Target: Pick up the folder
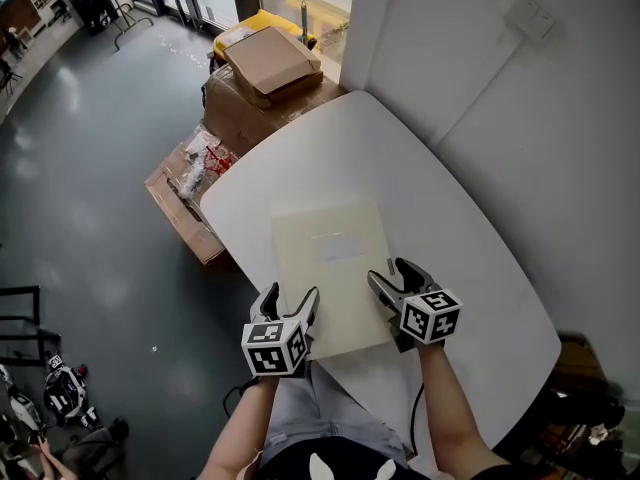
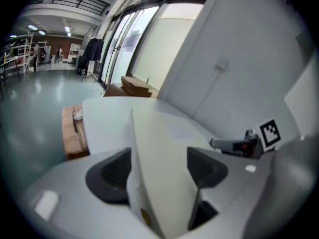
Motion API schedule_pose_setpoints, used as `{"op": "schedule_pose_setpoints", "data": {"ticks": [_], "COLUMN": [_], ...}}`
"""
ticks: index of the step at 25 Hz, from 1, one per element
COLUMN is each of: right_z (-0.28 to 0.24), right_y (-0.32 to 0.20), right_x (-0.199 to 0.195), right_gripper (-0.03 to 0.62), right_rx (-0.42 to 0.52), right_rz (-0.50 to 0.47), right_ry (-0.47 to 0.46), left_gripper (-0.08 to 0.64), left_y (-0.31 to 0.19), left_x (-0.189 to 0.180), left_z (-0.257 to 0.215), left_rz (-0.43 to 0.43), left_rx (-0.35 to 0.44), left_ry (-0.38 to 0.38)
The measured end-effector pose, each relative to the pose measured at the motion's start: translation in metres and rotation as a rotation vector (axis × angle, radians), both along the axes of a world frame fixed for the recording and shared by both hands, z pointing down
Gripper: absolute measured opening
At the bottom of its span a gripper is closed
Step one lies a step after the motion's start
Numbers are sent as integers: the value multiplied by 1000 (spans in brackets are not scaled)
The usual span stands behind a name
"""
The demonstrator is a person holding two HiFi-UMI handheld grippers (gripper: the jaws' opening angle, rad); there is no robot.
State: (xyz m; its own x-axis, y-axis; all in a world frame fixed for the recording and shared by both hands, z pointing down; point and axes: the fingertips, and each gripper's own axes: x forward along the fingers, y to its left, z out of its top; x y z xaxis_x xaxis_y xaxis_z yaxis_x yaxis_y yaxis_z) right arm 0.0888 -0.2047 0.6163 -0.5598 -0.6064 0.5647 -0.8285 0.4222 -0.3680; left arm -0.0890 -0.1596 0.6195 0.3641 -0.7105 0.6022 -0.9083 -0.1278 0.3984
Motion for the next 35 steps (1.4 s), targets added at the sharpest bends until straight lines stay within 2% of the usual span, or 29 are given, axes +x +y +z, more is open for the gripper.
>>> {"op": "schedule_pose_setpoints", "data": {"ticks": [8,17,24,29,35], "right_z": [22,34,40,41,30], "right_y": [2,1,3,3,10], "right_x": [4,2,-1,-1,-2], "right_gripper": [284,296,296,296,295], "right_rx": [-74,-187,-270,-269,-193], "right_rz": [-11,-12,-17,-4,24], "right_ry": [27,-60,-148,-141,-53], "left_gripper": [334,341,342,342,339], "left_y": [-5,-6,-7,-7,-5], "left_x": [0,0,1,1,5], "left_z": [20,36,38,40,30], "left_rz": [-30,-57,-57,-63,-60], "left_rx": [-41,-92,-102,-103,-65], "left_ry": [30,165,180,186,134]}}
